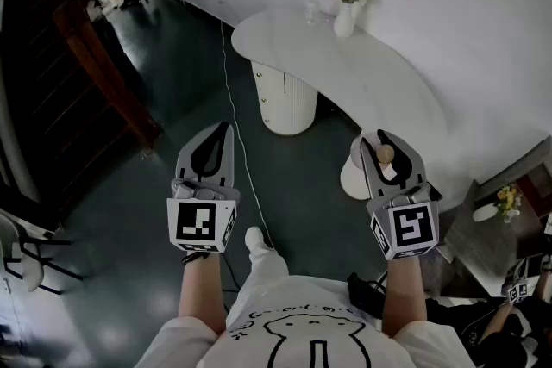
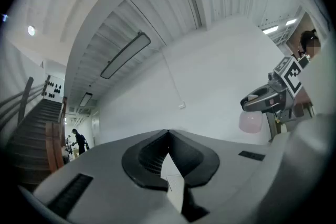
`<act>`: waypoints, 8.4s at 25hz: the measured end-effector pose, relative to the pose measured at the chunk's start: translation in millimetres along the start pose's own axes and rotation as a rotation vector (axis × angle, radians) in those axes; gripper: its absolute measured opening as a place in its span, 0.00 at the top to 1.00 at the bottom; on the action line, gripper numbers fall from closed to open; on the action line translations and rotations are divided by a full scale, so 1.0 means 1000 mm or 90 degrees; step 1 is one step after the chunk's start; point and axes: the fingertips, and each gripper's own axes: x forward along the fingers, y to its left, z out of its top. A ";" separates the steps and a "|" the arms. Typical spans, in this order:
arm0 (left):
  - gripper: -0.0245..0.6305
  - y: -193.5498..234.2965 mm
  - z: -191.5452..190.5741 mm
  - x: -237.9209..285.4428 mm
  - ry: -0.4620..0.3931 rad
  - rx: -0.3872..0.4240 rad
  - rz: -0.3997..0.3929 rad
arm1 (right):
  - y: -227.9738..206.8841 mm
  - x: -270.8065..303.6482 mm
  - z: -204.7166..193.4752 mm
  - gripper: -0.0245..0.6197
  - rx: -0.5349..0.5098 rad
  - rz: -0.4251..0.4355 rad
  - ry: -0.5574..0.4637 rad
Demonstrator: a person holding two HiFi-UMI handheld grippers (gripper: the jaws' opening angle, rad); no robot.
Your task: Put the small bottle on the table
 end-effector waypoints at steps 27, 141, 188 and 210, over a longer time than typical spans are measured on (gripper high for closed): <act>0.96 0.124 -0.076 0.209 -0.014 -0.061 -0.087 | -0.037 0.202 -0.043 0.79 0.024 -0.093 0.089; 0.96 0.201 -0.343 0.816 0.062 -0.112 -0.447 | -0.228 0.786 -0.395 0.79 0.257 -0.267 0.330; 0.96 0.199 -0.287 0.762 0.025 -0.164 -0.458 | -0.188 0.715 -0.321 0.53 0.297 -0.250 0.302; 0.96 0.215 -0.229 0.716 -0.022 -0.167 -0.440 | -0.191 0.628 -0.162 0.97 0.171 -0.333 0.168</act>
